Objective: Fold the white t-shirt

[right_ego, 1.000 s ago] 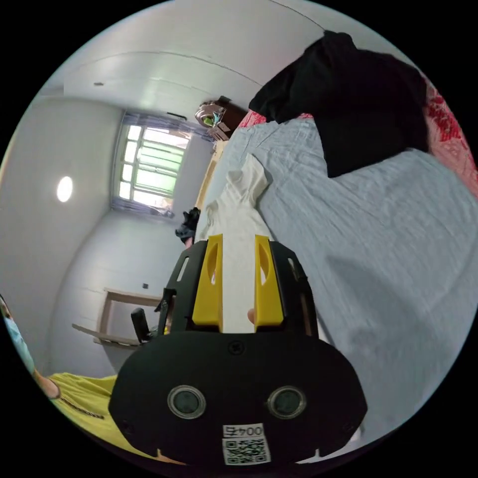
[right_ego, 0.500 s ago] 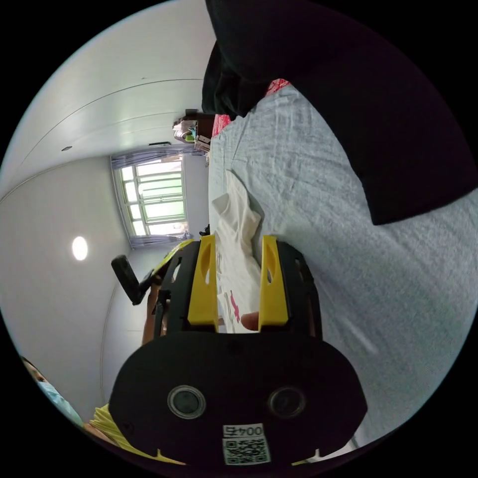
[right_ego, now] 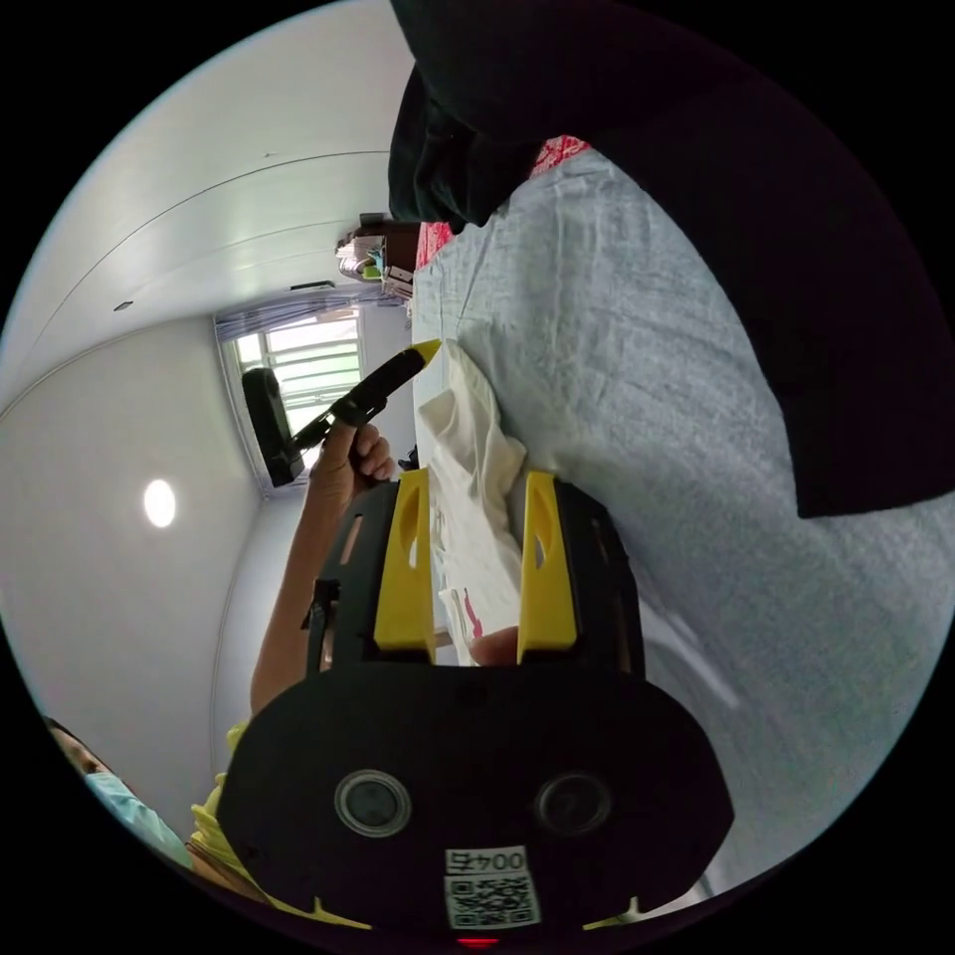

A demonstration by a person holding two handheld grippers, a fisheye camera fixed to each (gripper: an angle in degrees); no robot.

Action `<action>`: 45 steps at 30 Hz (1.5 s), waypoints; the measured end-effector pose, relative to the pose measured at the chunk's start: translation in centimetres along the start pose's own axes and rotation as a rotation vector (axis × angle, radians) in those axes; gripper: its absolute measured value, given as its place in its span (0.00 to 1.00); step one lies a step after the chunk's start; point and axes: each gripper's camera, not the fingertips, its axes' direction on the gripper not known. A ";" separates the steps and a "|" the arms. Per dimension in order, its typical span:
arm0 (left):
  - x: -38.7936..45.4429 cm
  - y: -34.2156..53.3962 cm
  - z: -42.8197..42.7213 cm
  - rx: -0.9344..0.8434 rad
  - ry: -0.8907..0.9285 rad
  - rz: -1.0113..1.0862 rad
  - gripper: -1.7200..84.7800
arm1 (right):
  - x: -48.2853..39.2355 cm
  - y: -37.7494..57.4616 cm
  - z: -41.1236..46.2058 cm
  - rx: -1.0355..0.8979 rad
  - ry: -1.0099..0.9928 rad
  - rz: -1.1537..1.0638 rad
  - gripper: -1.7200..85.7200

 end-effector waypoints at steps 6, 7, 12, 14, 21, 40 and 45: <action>-1.0 -1.6 1.8 -0.033 0.045 -0.019 0.11 | -0.7 -0.9 2.5 -0.012 0.025 -0.008 0.15; -1.1 -1.6 1.9 -0.027 0.045 -0.020 0.10 | -0.8 -1.0 3.0 -0.010 0.035 -0.007 0.14; -2.0 -1.8 1.2 0.012 0.067 -0.032 0.06 | -1.2 -0.7 5.0 0.014 0.132 -0.006 0.05; -2.1 -1.7 0.4 0.036 0.048 -0.019 0.05 | -2.3 0.0 5.7 0.042 0.146 -0.065 0.04; -3.2 1.3 -4.4 0.137 -0.002 0.018 0.05 | -7.0 2.6 9.1 0.041 0.264 -0.292 0.03; -8.6 24.9 -6.4 0.396 0.037 -0.233 0.07 | -16.8 21.9 28.8 -0.183 0.861 -1.227 0.07; -11.3 28.8 -5.7 0.351 0.086 -0.321 0.10 | -16.0 23.3 30.8 -0.281 0.744 -1.139 0.14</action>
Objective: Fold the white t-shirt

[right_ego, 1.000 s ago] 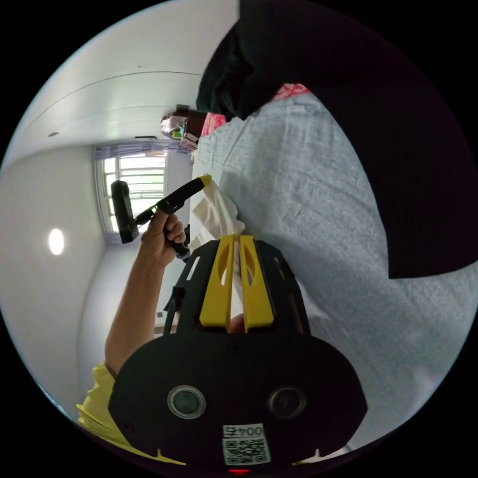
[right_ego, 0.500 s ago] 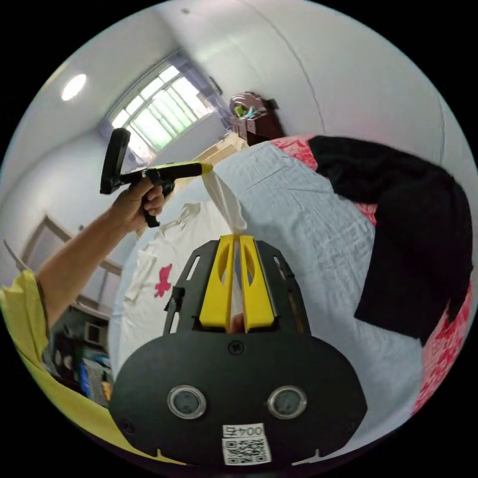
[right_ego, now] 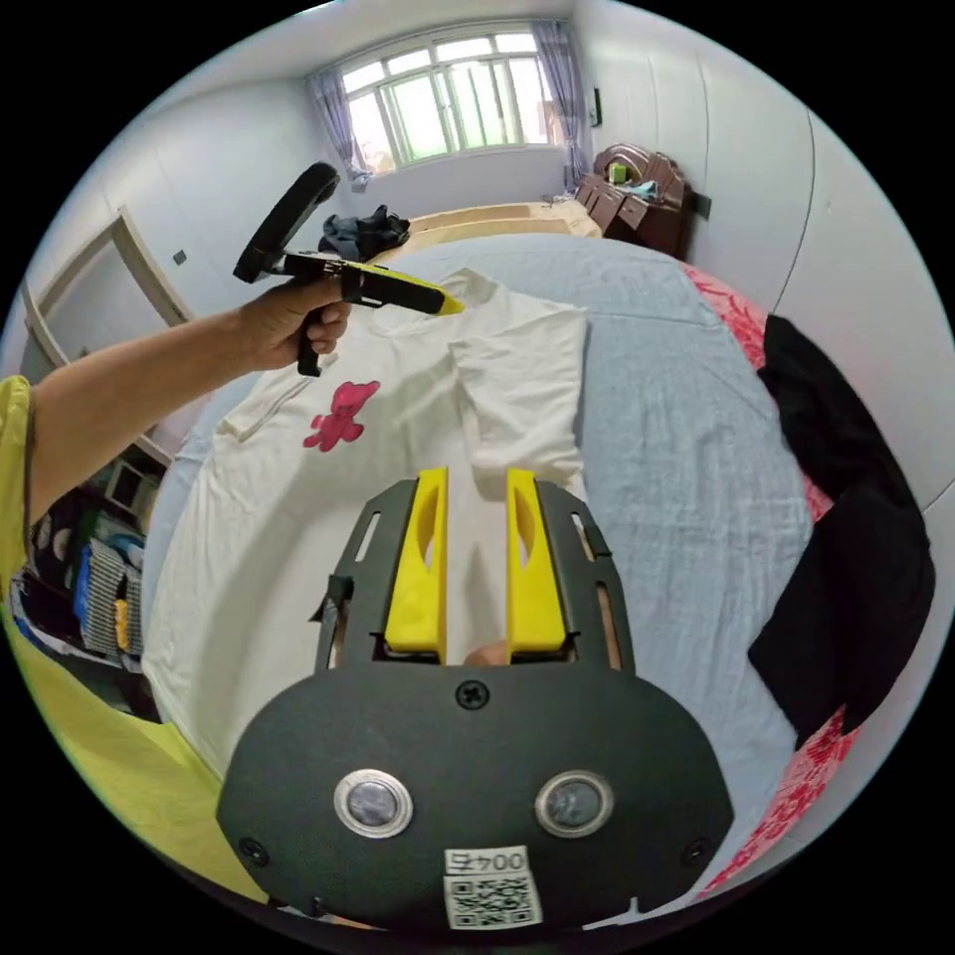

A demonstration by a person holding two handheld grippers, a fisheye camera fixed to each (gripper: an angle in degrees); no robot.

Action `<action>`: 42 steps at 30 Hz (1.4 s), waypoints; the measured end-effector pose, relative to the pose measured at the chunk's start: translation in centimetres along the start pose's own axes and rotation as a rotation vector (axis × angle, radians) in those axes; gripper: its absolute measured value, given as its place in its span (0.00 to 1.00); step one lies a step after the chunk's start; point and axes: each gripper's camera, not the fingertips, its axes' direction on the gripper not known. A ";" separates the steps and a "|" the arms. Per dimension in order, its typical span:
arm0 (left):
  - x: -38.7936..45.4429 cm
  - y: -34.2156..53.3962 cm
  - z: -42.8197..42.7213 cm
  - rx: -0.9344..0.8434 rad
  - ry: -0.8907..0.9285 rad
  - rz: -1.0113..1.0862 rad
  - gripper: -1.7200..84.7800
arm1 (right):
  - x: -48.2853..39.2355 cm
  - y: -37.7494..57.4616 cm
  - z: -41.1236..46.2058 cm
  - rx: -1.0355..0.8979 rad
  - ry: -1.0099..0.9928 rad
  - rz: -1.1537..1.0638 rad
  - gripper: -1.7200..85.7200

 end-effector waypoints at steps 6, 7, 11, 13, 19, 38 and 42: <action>-0.7 1.5 -1.9 0.012 0.042 0.004 0.10 | 0.0 0.7 0.5 0.040 -0.101 0.156 0.15; -0.5 1.6 -1.9 0.007 0.042 0.012 0.09 | 0.2 0.3 0.6 0.053 -0.088 0.186 0.14; 0.6 2.4 -1.1 -0.014 0.049 0.019 0.09 | 0.1 -2.0 1.7 0.034 0.020 0.202 0.13; 0.8 2.8 -0.6 -0.027 0.038 0.013 0.09 | -0.3 -2.8 2.7 -0.013 0.097 0.182 0.12; 1.2 4.1 0.0 -0.091 0.006 0.055 0.08 | -2.5 -5.0 5.5 -0.104 0.181 0.024 0.12; -1.3 12.3 -5.7 -0.034 0.031 0.078 0.10 | -4.1 -7.1 6.7 0.007 0.079 0.017 0.10; 0.1 14.6 -5.5 -0.114 -0.030 0.177 0.11 | -5.6 -8.4 9.4 -0.071 0.103 -0.008 0.11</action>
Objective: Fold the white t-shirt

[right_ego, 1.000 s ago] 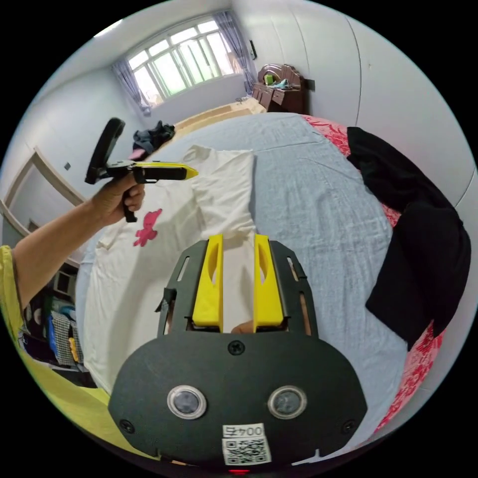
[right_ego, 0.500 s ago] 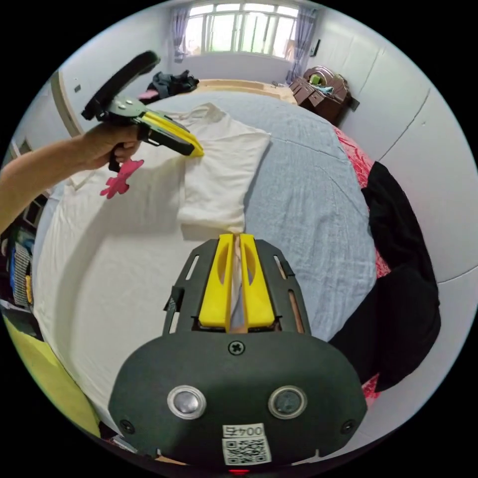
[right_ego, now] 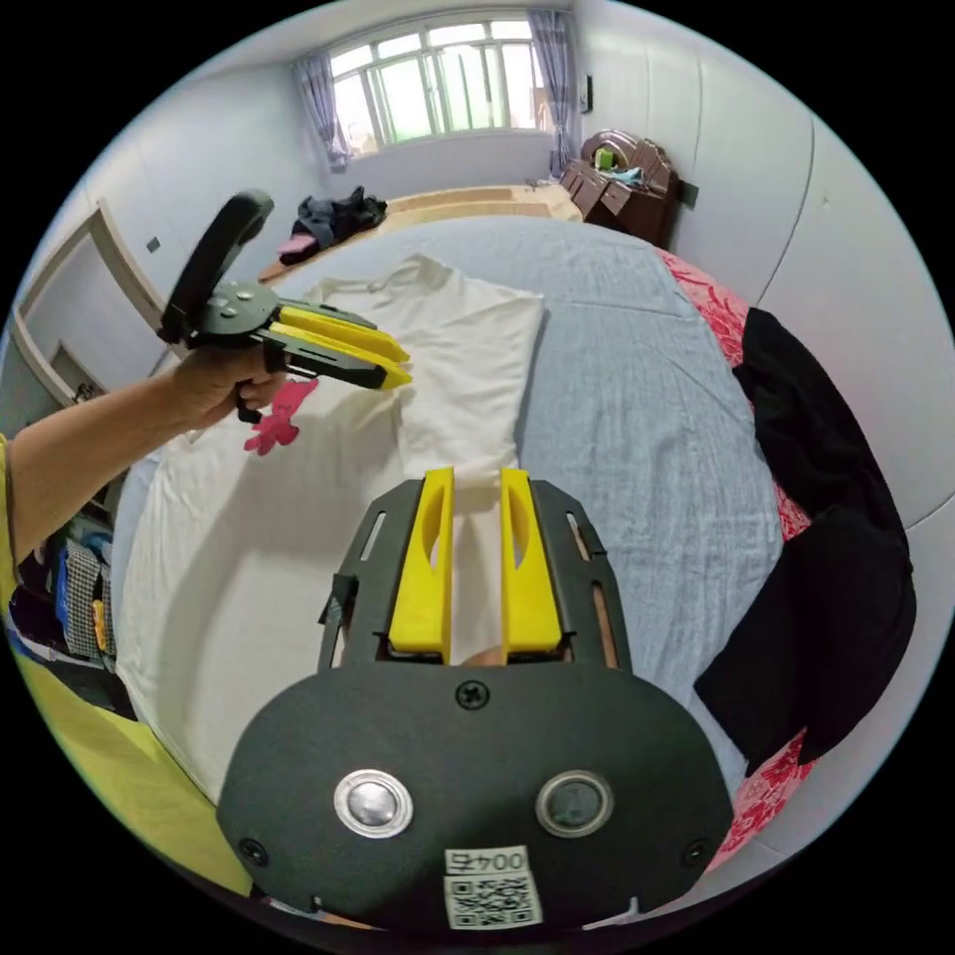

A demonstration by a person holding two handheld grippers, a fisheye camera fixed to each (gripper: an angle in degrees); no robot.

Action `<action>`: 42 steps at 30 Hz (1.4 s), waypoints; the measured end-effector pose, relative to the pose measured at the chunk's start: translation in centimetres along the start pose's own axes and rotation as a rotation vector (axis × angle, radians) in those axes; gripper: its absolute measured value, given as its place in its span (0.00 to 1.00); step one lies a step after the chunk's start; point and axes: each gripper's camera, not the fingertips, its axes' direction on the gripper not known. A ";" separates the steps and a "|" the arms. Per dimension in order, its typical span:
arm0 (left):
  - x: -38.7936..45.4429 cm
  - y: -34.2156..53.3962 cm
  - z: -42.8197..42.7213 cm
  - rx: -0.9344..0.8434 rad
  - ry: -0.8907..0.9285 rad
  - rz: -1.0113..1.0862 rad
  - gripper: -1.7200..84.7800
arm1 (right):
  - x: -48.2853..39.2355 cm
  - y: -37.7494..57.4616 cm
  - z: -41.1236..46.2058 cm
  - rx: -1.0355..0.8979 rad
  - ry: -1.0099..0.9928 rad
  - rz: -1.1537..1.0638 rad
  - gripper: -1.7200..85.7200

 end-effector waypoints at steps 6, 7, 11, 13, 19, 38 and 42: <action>-0.8 3.0 -1.3 0.010 0.032 -0.048 0.12 | 1.3 0.4 1.5 -0.027 -0.013 0.084 0.12; -0.8 3.3 -1.6 0.012 0.034 -0.054 0.13 | 1.8 0.4 1.1 -0.031 -0.016 0.132 0.12; 0.6 7.1 -5.0 0.049 0.085 -0.064 0.14 | 1.2 2.4 -1.1 -0.076 -0.088 0.180 0.11; 2.0 9.7 -6.7 0.059 0.137 -0.066 0.14 | -0.1 4.2 -1.7 -0.133 -0.133 0.200 0.09; 7.3 23.6 -11.7 -0.022 0.163 -0.170 0.15 | -5.7 12.6 -1.9 -0.412 -0.164 0.291 0.06; 0.7 47.9 -20.9 -0.015 -0.167 -0.535 0.10 | -13.1 10.4 0.1 -0.357 -0.325 0.327 0.09; 0.4 49.2 -21.0 0.016 -0.170 -0.483 0.10 | -17.4 1.5 0.9 -0.201 -0.398 0.159 0.12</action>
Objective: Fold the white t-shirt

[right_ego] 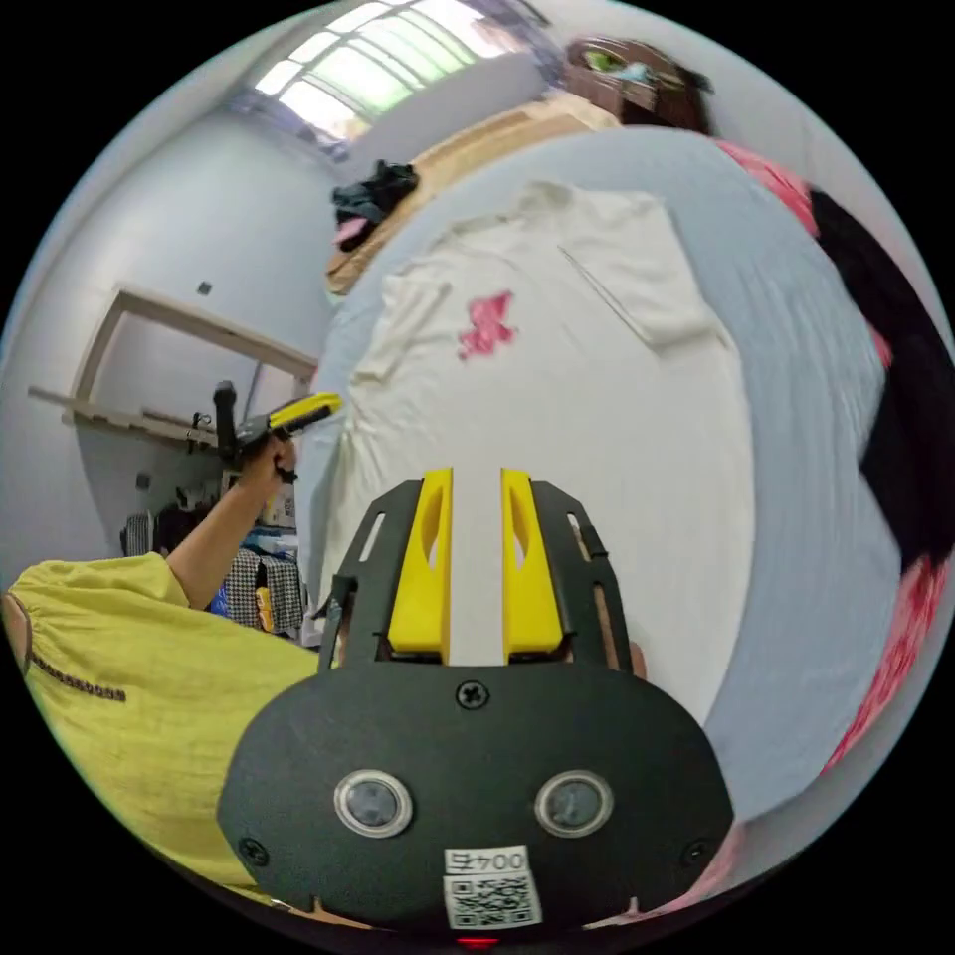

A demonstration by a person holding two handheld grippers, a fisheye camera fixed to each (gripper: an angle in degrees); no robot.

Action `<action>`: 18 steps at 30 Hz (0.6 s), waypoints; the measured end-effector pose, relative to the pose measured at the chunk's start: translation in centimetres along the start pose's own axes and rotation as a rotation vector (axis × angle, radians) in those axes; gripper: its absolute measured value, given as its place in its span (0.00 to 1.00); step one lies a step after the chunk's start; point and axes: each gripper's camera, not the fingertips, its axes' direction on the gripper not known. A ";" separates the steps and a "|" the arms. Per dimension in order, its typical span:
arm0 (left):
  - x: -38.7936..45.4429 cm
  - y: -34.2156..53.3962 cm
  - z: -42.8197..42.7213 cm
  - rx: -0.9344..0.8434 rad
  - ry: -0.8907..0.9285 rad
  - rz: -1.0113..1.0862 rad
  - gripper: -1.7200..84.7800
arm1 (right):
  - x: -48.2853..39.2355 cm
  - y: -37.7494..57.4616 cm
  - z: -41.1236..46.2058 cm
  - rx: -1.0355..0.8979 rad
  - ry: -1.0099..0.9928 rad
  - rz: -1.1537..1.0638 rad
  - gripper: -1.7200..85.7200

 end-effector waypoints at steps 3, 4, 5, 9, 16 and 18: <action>-0.4 0.9 -0.3 0.032 -0.019 0.041 0.10 | -5.3 -8.3 3.6 0.003 -0.020 -0.170 0.15; -0.5 1.1 -0.4 0.037 -0.024 0.049 0.10 | -7.5 -11.4 5.4 0.011 -0.015 -0.232 0.15; -0.7 1.4 -0.4 0.047 -0.033 0.057 0.10 | -9.6 -14.4 7.3 0.010 0.000 -0.286 0.15; -1.7 2.7 0.3 0.063 -0.015 0.065 0.10 | -15.2 -21.9 13.9 -0.045 0.051 -0.387 0.14; -2.5 4.6 1.5 0.051 -0.019 0.103 0.08 | -21.8 -28.7 23.9 -0.154 0.207 -0.475 0.12; -2.9 5.2 1.8 0.059 0.009 0.097 0.07 | -22.4 -28.9 25.4 -0.174 0.244 -0.484 0.09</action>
